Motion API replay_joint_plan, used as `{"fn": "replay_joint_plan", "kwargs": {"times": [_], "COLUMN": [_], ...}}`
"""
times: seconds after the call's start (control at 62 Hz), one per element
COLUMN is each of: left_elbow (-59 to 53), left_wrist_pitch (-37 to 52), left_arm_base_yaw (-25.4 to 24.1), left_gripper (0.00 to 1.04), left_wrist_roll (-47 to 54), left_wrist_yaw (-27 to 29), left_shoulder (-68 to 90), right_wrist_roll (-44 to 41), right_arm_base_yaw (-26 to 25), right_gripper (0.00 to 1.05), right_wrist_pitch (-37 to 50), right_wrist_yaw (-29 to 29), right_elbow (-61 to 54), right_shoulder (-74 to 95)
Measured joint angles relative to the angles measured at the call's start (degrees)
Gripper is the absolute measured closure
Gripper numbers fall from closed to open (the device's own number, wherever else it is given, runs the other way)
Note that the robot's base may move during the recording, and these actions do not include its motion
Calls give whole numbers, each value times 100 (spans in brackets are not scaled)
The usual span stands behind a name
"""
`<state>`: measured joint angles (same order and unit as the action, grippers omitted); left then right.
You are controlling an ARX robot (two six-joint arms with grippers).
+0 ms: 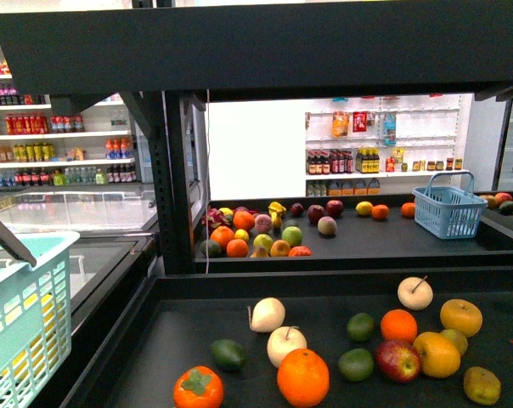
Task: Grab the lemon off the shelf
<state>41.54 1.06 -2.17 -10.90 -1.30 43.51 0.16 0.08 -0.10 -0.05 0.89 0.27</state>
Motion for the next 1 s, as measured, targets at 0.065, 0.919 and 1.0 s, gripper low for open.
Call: {"fn": "replay_joint_plan", "kwargs": {"times": [0.065,0.919,1.0], "left_elbow": [-605,-3617,-3652], "left_wrist_pitch": [-291,-133,-146], "left_arm_base_yaw": [188,203,203], "left_gripper": [52,102,102], "left_wrist_roll": [490,1027,1027], "left_wrist_yaw": [7,125,129], "left_shoulder": [-824,-3777,-3928], "right_wrist_roll": [0,0,0], "right_arm_base_yaw": [0,0,0], "right_gripper": [2,2,2], "right_wrist_pitch": [0,0,0], "right_wrist_yaw": [2,2,2], "right_elbow": [0,0,0], "right_shoulder": [0,0,-2]}}
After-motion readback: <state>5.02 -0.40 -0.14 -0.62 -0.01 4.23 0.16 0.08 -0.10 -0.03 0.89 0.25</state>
